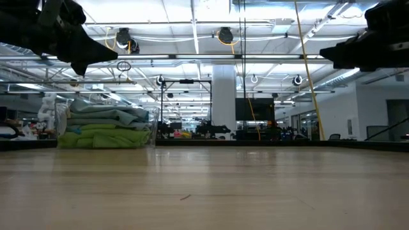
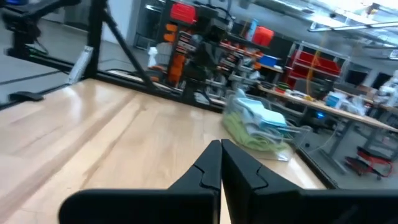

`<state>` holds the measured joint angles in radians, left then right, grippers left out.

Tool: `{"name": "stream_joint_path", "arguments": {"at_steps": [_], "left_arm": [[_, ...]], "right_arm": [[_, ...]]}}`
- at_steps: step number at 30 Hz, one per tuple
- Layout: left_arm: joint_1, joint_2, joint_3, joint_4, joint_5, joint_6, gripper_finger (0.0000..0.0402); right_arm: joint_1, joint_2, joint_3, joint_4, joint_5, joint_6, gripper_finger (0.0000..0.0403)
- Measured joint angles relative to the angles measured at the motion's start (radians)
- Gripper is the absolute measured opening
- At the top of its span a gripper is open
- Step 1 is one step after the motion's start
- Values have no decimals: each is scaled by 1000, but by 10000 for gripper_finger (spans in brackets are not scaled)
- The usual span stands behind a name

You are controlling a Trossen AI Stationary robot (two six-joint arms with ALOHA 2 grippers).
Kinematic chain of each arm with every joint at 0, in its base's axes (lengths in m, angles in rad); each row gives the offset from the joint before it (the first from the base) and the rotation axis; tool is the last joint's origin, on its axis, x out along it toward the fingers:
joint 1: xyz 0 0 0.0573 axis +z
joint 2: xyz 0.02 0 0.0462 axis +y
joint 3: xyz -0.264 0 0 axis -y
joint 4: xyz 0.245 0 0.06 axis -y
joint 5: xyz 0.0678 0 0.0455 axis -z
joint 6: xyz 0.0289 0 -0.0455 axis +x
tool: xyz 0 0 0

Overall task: Fold microfiber towels
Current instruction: Return to Home Position

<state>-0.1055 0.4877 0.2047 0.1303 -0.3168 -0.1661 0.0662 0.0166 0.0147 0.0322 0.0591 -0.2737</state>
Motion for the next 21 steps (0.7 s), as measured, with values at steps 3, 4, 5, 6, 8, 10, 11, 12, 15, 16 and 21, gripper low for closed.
{"name": "stream_joint_path", "arguments": {"at_steps": [3,4,5,6,8,10,11,12,15,16,21], "left_arm": [[0,0,0,-17,0,0,1],[0,0,0,-38,0,0,1],[-1,0,0,-55,1,0,2],[-1,0,0,-69,1,0,2],[-1,0,0,-89,1,2,2],[-1,0,0,-106,6,7,1],[-1,0,-1,-109,12,9,1],[-1,0,-6,-101,22,13,1],[-2,-20,-39,-89,36,7,1],[-2,-30,-57,-75,37,2,1],[-4,-109,-98,-15,19,22,1]], "right_arm": [[-1,7,0,3,18,0,0],[-1,7,0,3,17,0,0],[-1,7,0,3,17,0,0],[-1,7,0,3,17,0,0],[-1,7,0,3,17,0,0],[-1,7,0,3,17,0,0],[-1,7,0,3,17,0,0],[-1,7,0,3,17,0,0],[-1,7,0,3,17,0,0],[-1,7,0,3,17,0,0],[-1,7,0,3,17,0,0]]}}
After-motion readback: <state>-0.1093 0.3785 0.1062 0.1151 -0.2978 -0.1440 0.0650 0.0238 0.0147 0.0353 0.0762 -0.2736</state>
